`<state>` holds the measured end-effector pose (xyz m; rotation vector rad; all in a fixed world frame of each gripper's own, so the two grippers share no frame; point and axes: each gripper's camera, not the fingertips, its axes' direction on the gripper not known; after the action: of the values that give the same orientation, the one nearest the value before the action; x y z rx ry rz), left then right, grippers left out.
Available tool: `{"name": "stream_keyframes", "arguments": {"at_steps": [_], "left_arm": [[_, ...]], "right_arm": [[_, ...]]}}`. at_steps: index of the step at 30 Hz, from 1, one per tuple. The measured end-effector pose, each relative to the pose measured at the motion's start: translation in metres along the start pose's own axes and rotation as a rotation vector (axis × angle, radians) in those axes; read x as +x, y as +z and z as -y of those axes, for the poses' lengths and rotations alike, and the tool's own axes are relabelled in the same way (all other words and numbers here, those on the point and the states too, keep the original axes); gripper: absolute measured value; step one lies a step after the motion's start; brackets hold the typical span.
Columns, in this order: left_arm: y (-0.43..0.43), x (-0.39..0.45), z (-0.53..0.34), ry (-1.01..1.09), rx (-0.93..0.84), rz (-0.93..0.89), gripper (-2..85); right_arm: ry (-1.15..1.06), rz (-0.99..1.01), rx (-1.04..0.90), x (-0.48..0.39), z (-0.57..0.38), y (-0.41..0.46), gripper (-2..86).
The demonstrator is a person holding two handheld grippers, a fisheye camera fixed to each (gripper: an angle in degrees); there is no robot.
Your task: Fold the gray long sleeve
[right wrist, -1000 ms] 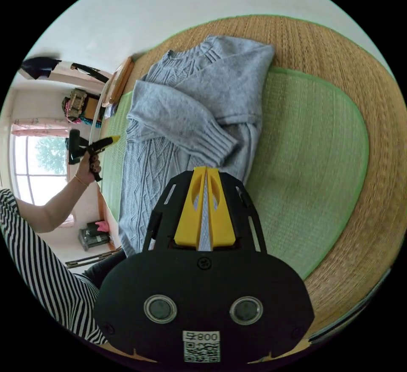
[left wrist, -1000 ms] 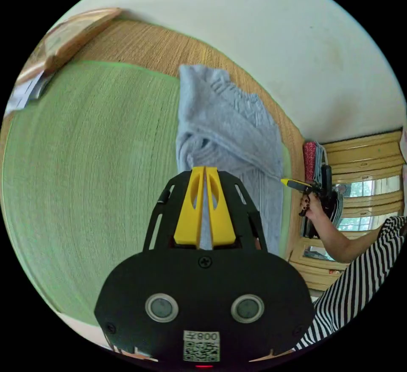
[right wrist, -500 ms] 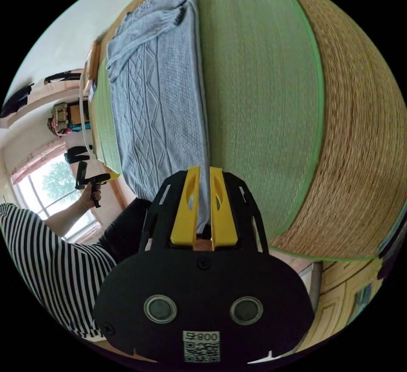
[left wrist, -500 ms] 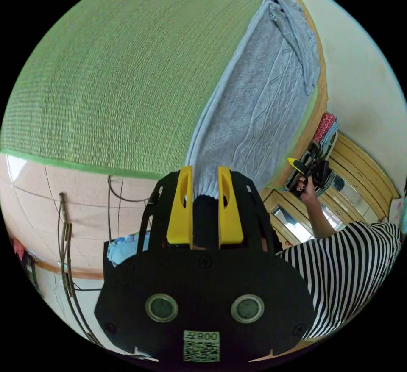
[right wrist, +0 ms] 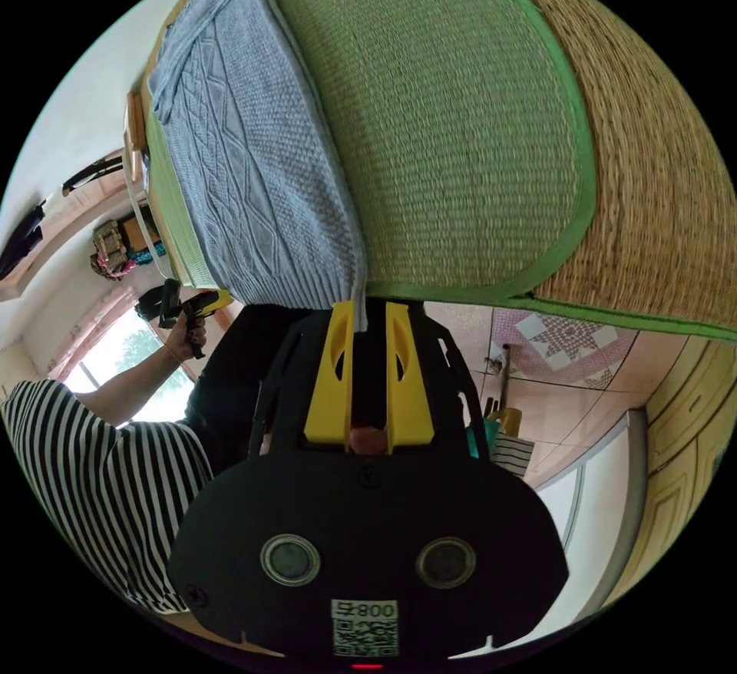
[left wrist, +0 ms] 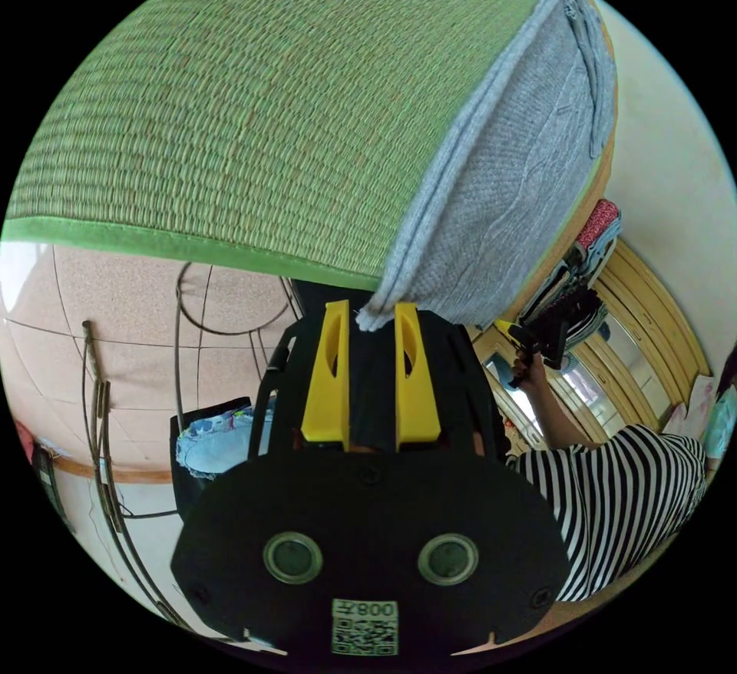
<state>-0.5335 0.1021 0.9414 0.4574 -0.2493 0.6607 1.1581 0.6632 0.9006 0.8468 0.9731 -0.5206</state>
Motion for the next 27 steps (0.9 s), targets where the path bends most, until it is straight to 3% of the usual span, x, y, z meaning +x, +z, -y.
{"name": "stream_keyframes", "arguments": {"at_steps": [13, 27], "left_arm": [[0.012, -0.030, 0.010, 0.040, -0.012, -0.069, 5.3], [-0.007, -0.027, -0.010, 0.092, -0.030, -0.117, 3.2]], "right_arm": [[0.006, 0.076, 0.008, 0.038, 0.004, 0.012, 8.0], [-0.088, 0.243, -0.055, 0.051, -0.003, -0.020, 2.1]]}}
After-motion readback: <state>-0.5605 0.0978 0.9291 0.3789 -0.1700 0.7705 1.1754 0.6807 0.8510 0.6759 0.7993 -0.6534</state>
